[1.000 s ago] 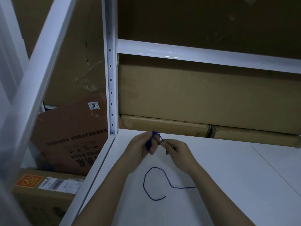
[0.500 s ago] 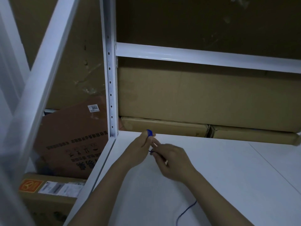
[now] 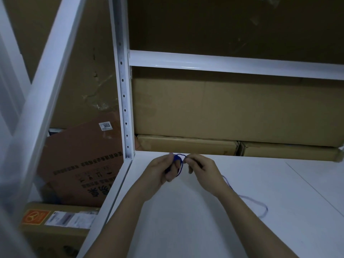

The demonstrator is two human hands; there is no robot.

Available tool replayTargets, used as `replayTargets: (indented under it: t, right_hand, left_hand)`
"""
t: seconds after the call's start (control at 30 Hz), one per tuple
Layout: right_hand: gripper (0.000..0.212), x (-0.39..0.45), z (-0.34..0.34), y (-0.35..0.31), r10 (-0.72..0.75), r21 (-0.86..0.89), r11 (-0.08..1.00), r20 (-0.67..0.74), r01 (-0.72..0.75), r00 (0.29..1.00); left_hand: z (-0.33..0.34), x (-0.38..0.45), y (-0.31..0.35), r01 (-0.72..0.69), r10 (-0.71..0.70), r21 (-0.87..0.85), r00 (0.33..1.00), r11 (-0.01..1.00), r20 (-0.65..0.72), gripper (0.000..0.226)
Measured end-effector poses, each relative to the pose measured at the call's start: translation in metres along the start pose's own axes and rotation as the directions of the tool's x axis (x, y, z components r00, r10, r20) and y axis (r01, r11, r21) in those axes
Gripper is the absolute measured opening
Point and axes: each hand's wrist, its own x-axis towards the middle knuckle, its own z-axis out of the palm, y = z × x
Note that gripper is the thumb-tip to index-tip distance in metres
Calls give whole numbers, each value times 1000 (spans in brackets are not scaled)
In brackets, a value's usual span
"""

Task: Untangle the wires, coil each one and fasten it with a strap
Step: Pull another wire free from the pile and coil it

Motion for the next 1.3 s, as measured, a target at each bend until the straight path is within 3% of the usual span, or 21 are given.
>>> replayTargets:
  t: [0.1, 0.2, 0.33, 0.43, 0.53, 0.63, 0.7, 0.9, 1.03, 1.13, 1.2, 1.3]
  right_hand:
    - [32, -10, 16, 3, 51, -38, 998, 94, -47, 994]
    - [22, -17, 34, 7, 62, -207, 978, 169, -26, 984]
    - [27, -34, 45, 12, -12, -342, 935, 227, 92, 974]
    - [31, -45, 45, 11, -107, -387, 899, 257, 204, 960]
    - [30, -49, 41, 9, -225, -452, 831, 256, 323, 940]
    - [12, -47, 31, 10, -354, -546, 734, 202, 405, 913]
    - [9, -41, 26, 13, -417, -563, 710, 147, 423, 897]
    - [7, -16, 15, 17, -409, -443, 810, 43, 384, 911]
    - [14, -5, 19, 17, -163, -152, 974, 32, 166, 986]
    - [24, -5, 26, 19, -53, 28, 998, 56, 51, 997]
    - [29, -8, 33, 22, 18, 94, 995, 66, -24, 998]
    - [28, -14, 47, 30, 127, 58, 989, 137, -135, 982]
  left_hand:
    - [3, 3, -3, -73, 66, -214, 997, 974, -44, 37]
    - [7, 10, -9, -131, 108, -188, 986, 973, -127, 35]
    - [4, 19, -15, -190, 206, 86, 946, 978, -251, 29]
    - [2, 21, -25, -151, 250, 382, 942, 912, -224, 33]
    - [-3, 17, -41, -14, 145, 557, 971, 831, -192, 33]
    - [-15, 7, -54, 124, -16, 657, 986, 743, -167, 26]
    - [-19, 0, -57, 162, -72, 717, 985, 678, -154, 36]
    - [-11, -12, -44, 240, -207, 477, 971, 845, -122, 54]
    - [-10, -15, -26, 152, -148, 226, 988, 962, -36, 50]
    - [-9, -16, -19, 104, -101, 43, 993, 994, -53, 43]
    - [-9, -16, -17, 61, -67, -68, 993, 996, -96, 43]
    - [-11, -12, -15, -30, 1, -165, 985, 986, -174, 43]
